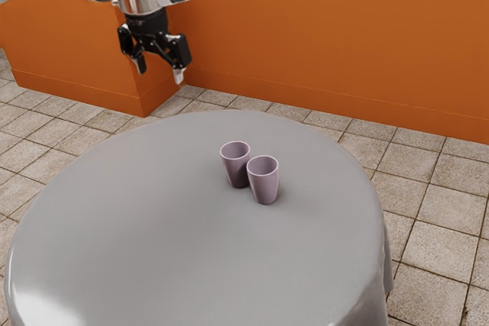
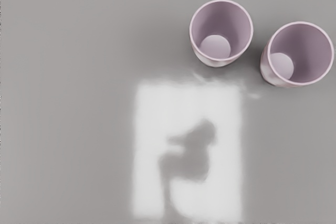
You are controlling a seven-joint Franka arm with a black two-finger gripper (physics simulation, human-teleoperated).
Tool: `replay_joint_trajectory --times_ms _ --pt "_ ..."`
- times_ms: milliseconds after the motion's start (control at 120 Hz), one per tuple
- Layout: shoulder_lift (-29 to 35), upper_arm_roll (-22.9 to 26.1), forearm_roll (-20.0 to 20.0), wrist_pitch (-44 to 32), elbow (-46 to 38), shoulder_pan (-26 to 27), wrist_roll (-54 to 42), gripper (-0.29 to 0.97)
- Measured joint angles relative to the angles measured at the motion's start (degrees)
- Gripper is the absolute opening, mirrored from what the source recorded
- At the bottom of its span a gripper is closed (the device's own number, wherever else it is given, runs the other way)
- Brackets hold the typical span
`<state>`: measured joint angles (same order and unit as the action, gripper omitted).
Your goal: Place the left cup onto the right cup
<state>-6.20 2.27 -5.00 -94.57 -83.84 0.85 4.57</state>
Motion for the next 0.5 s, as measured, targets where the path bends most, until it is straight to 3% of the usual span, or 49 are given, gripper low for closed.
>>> replay_joint_trajectory --times_ms 233,500 --pt "-0.8 1.2 -1.0 2.5 0.6 -0.2 -0.3 0.68" --pt "-11.1 2.0 -2.4 2.0 9.2 0.1 8.5 0.68"
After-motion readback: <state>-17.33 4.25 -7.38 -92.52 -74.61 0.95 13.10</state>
